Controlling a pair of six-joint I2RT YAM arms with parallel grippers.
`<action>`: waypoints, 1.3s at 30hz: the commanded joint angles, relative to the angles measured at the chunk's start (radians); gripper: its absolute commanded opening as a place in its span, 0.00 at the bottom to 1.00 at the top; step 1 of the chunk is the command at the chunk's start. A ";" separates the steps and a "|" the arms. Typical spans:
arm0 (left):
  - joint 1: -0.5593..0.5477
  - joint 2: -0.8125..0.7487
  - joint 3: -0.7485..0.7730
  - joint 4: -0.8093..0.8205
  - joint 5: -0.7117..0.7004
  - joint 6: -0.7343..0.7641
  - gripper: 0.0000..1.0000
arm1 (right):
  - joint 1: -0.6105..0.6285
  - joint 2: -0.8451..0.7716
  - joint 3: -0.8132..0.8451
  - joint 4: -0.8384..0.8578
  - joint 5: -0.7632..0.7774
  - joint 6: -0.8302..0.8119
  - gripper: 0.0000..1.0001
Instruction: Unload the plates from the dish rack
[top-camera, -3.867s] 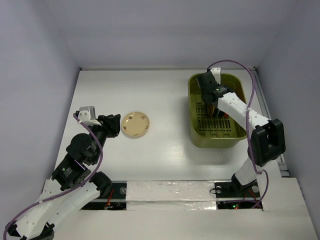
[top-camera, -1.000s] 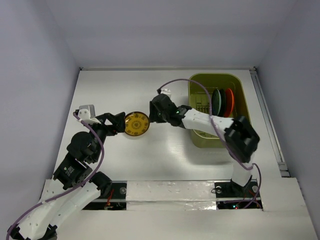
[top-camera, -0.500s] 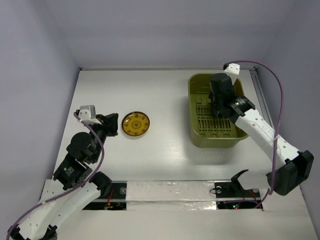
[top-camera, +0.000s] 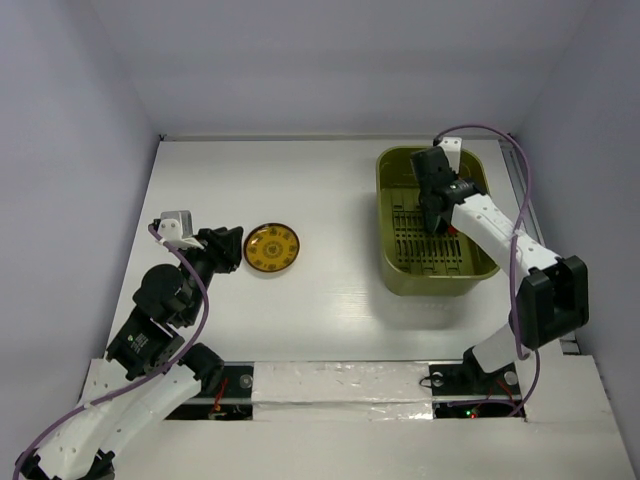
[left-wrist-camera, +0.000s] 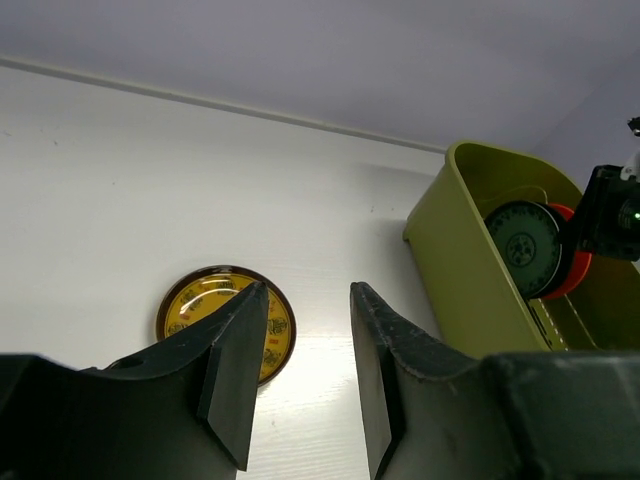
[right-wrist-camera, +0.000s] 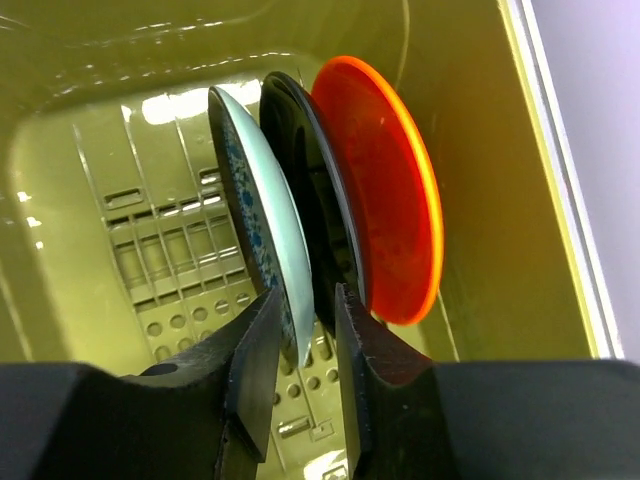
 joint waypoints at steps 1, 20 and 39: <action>0.003 -0.001 -0.003 0.052 0.004 0.008 0.35 | -0.016 0.032 0.062 0.013 0.000 -0.045 0.33; 0.012 -0.007 -0.004 0.056 0.010 0.011 0.36 | 0.004 -0.018 0.265 -0.114 0.046 -0.145 0.02; 0.012 -0.013 -0.011 0.059 -0.014 0.006 0.74 | 0.371 0.041 0.119 0.447 -0.590 0.212 0.00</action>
